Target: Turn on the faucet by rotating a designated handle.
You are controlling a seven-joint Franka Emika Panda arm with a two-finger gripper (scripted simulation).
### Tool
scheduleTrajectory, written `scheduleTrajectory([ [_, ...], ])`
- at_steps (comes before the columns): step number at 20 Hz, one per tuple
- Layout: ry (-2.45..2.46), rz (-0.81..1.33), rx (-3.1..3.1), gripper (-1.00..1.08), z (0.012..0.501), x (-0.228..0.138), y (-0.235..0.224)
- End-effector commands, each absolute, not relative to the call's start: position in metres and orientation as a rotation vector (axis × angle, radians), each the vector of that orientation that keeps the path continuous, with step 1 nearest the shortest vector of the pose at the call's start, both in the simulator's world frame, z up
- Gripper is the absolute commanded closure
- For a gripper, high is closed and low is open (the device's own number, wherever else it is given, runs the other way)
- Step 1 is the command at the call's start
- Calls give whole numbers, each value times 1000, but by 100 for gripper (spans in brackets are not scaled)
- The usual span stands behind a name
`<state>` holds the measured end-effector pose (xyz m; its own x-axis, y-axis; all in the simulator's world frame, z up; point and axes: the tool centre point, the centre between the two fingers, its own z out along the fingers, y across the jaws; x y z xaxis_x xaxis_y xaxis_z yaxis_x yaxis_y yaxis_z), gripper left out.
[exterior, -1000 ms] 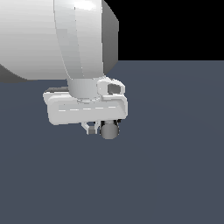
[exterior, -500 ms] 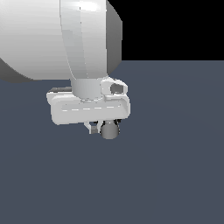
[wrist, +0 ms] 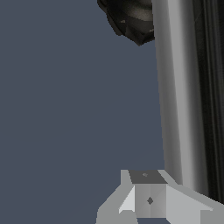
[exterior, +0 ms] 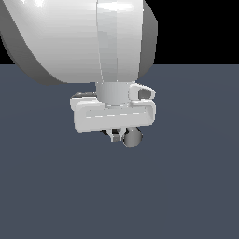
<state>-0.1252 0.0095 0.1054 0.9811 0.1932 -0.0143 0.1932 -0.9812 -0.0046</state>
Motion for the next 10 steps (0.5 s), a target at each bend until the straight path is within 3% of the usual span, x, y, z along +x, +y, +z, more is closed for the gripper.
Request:
scheduleTrajectory([
  [1,-270,0,-3130,108,106,-113,-14],
  [10,-270,0,-3130,108,106,-102,-57],
])
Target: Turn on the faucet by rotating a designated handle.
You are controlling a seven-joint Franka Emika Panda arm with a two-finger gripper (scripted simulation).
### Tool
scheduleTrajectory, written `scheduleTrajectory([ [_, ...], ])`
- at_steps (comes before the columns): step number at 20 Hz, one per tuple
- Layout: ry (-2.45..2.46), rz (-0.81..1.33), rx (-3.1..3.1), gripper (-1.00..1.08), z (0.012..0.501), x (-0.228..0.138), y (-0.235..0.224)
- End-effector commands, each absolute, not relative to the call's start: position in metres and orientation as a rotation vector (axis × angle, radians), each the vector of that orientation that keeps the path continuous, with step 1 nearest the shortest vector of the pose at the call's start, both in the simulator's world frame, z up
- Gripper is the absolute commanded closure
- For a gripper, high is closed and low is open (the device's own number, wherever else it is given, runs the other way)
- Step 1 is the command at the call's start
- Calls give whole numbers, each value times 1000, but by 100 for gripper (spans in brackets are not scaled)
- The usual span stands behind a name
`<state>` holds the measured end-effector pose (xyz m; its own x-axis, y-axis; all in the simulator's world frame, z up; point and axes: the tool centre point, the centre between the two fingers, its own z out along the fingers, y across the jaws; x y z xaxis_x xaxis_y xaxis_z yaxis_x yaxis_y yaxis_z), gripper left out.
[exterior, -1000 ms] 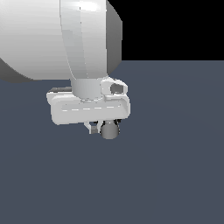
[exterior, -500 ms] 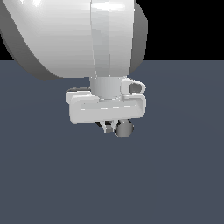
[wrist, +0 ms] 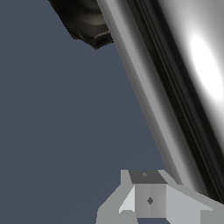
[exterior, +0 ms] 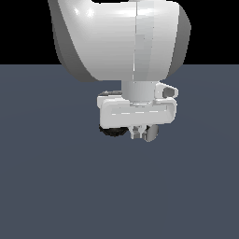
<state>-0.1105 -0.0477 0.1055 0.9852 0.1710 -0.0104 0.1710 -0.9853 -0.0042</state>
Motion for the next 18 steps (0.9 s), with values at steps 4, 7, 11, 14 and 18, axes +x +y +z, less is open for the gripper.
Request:
scheduleTrajectory([
  [4,-270,0,-3130,108,106,-97,-76],
  [7,-270,0,-3130,108,106,-94,-90],
  [11,-270,0,-3130,108,106,-89,-108],
  [14,-306,4,-3123,108,105,-86,-93],
  [18,-304,4,-3123,108,105,-74,-101],
])
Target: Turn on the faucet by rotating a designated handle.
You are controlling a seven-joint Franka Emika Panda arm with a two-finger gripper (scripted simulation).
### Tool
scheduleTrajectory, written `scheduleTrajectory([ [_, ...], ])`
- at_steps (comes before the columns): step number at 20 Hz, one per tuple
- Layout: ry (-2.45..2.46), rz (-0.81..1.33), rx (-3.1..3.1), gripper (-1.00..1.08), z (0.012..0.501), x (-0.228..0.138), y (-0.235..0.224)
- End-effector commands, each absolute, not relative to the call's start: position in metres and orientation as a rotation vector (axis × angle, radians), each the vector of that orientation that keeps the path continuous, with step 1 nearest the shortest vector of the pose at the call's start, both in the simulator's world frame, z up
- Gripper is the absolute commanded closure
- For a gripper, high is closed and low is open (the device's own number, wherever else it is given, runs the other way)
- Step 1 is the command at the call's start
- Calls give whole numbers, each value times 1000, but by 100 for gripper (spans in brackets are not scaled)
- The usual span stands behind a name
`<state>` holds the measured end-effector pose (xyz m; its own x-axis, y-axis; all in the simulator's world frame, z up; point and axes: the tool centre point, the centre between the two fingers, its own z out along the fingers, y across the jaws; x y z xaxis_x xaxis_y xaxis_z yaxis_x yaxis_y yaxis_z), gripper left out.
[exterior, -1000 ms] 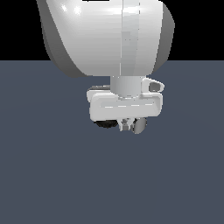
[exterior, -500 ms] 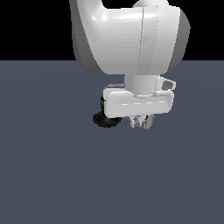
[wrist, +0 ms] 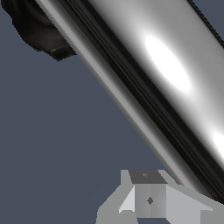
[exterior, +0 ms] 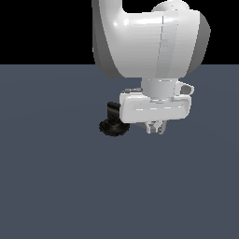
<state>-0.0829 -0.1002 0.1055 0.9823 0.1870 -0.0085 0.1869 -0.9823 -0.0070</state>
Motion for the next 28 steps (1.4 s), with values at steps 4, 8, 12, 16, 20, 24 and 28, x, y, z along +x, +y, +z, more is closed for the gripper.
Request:
scheduleTrajectory([
  [4,-301,3,-3124,108,105,-61,-110],
  [8,-298,3,-3124,108,105,-49,-118],
  [12,-295,3,-3125,108,105,-38,-126],
  [16,-292,2,-3125,108,105,-26,-134],
  [20,-289,2,-3126,108,105,-15,-142],
  [24,-286,2,-3127,108,105,-4,-150],
  [28,-284,2,-3127,108,105,7,-158],
])
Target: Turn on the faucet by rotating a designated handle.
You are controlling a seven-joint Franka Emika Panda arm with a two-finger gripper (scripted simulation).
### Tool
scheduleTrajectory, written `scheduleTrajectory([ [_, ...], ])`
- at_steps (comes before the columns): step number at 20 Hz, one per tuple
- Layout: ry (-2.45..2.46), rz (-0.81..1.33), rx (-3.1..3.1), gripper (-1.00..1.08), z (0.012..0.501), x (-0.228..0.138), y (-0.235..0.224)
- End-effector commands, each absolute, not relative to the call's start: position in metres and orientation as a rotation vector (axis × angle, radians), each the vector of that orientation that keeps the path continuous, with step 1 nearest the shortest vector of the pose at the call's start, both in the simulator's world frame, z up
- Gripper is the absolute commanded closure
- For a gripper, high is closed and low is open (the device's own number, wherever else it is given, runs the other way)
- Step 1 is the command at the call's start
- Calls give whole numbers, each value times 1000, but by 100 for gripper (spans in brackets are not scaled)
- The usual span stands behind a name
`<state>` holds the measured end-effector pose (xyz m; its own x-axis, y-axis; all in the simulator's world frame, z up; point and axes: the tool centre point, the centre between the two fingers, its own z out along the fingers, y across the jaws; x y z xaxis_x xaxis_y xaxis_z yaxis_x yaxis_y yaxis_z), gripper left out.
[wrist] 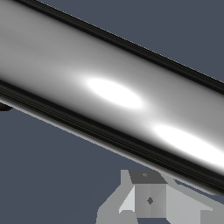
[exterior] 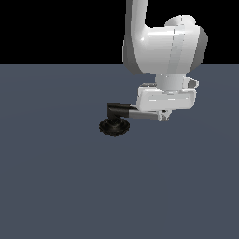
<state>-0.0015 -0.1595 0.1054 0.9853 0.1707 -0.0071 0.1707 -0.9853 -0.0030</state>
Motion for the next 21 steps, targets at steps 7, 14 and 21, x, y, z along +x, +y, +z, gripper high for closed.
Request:
scheduleTrajectory([
  [7,-279,1,-3128,108,105,26,-171],
  [14,-274,0,-3129,108,105,43,-183],
  [21,-271,0,-3130,108,105,58,-193],
])
